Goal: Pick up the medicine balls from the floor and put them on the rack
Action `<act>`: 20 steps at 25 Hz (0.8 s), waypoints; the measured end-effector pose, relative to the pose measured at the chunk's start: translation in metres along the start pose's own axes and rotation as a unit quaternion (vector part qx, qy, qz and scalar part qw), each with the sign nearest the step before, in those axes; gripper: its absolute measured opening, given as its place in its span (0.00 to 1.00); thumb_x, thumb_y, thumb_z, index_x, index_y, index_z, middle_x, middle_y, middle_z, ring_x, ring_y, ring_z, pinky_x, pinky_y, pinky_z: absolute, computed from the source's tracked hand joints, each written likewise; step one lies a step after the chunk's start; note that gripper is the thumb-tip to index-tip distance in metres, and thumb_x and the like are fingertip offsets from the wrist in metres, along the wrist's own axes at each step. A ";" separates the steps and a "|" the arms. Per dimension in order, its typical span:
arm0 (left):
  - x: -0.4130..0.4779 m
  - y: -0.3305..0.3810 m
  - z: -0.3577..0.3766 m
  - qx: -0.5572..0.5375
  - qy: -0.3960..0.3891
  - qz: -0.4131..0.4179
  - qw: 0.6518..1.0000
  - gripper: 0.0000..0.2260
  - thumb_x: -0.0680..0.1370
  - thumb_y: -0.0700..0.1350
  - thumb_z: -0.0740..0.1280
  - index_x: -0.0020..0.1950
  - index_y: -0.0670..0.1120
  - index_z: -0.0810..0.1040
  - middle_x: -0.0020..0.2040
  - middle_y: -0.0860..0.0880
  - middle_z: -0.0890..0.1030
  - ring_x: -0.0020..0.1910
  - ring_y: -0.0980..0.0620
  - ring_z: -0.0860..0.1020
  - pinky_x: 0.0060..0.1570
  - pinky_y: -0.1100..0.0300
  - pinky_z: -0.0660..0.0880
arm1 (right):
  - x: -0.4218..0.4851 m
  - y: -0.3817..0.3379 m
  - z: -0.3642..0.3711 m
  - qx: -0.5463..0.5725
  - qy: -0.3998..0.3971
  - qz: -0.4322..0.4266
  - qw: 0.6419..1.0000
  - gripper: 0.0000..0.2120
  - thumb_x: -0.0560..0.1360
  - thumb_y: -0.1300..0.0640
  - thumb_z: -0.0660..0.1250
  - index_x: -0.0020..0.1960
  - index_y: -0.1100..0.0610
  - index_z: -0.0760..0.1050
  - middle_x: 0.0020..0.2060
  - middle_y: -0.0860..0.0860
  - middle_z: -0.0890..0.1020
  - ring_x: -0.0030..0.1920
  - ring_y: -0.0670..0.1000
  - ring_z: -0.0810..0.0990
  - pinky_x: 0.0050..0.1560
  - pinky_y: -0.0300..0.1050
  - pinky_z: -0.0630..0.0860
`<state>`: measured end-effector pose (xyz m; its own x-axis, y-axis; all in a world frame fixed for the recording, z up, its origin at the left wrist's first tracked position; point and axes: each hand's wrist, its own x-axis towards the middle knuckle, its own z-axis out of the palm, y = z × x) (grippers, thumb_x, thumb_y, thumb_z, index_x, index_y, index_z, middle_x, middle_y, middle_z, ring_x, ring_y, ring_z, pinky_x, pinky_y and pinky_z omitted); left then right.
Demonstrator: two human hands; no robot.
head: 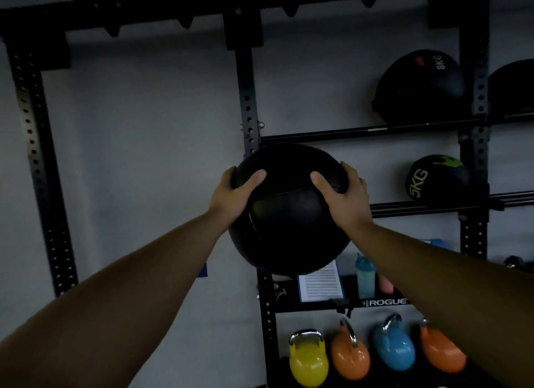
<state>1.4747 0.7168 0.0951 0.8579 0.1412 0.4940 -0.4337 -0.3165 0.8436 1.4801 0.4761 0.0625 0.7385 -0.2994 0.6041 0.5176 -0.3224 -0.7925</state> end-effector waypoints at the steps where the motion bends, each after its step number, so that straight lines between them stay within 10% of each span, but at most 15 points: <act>1: 0.020 -0.006 0.007 -0.004 -0.008 0.007 1.000 0.44 0.69 0.71 0.74 0.80 0.54 0.67 0.72 0.48 0.78 0.68 0.43 0.78 0.69 0.49 0.74 | 0.014 0.010 0.006 -0.001 0.014 -0.008 1.000 0.53 0.62 0.18 0.66 0.79 0.43 0.64 0.73 0.55 0.71 0.72 0.60 0.72 0.72 0.61 0.71; 20: 0.381 -0.112 0.188 0.074 -0.030 0.065 0.995 0.46 0.69 0.70 0.75 0.82 0.55 0.64 0.76 0.51 0.73 0.70 0.53 0.73 0.68 0.60 0.69 | 0.349 0.248 0.117 0.087 0.041 -0.016 0.995 0.45 0.73 0.29 0.69 0.82 0.46 0.58 0.78 0.56 0.63 0.76 0.64 0.66 0.73 0.59 0.67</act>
<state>1.9017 0.6298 0.1495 0.8142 0.0347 0.5795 -0.5005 -0.4640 0.7309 1.9170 0.3964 0.0668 0.6866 -0.3653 0.6286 0.6126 -0.1748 -0.7708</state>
